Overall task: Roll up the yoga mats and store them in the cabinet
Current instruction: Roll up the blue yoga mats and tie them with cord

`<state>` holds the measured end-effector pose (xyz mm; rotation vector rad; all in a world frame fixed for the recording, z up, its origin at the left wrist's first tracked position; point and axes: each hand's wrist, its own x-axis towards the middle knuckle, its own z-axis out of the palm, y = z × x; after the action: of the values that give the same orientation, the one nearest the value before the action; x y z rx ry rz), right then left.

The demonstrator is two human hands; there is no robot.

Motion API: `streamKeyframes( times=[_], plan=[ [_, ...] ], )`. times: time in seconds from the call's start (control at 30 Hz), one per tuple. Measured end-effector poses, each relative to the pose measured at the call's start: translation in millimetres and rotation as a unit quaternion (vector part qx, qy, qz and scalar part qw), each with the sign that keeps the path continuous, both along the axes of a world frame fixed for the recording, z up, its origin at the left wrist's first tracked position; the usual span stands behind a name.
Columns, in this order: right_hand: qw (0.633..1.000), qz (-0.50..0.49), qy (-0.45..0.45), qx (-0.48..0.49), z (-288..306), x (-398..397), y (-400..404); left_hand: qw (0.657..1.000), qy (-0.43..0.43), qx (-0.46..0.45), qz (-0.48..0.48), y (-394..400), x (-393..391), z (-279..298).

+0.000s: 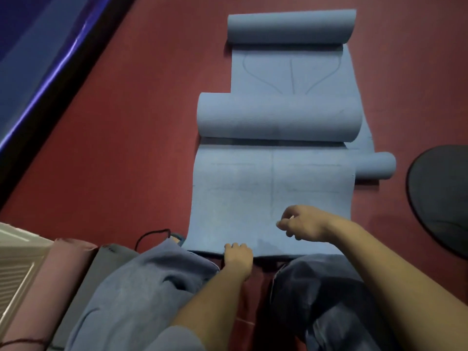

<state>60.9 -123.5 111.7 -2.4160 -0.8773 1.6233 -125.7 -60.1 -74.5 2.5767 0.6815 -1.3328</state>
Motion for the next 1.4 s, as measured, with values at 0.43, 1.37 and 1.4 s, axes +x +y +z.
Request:
streamKeyframes(
  times=[0.43,1.37,1.4],
  plan=[
    [0.993,0.105,-0.052,-0.023,20.8,-66.6,12.8,0.998,-0.054,-0.032,0.012,-6.5,-23.4,18.3],
    [0.939,0.177,-0.294,-0.030,53.7,-61.6,-28.0,0.956,-0.269,0.067,-0.097,21.9,24.9,213.9],
    [0.935,0.161,-0.317,-0.004,65.1,-63.4,-34.3,0.944,-0.298,0.090,-0.111,30.7,20.3,239.0]
  ],
)
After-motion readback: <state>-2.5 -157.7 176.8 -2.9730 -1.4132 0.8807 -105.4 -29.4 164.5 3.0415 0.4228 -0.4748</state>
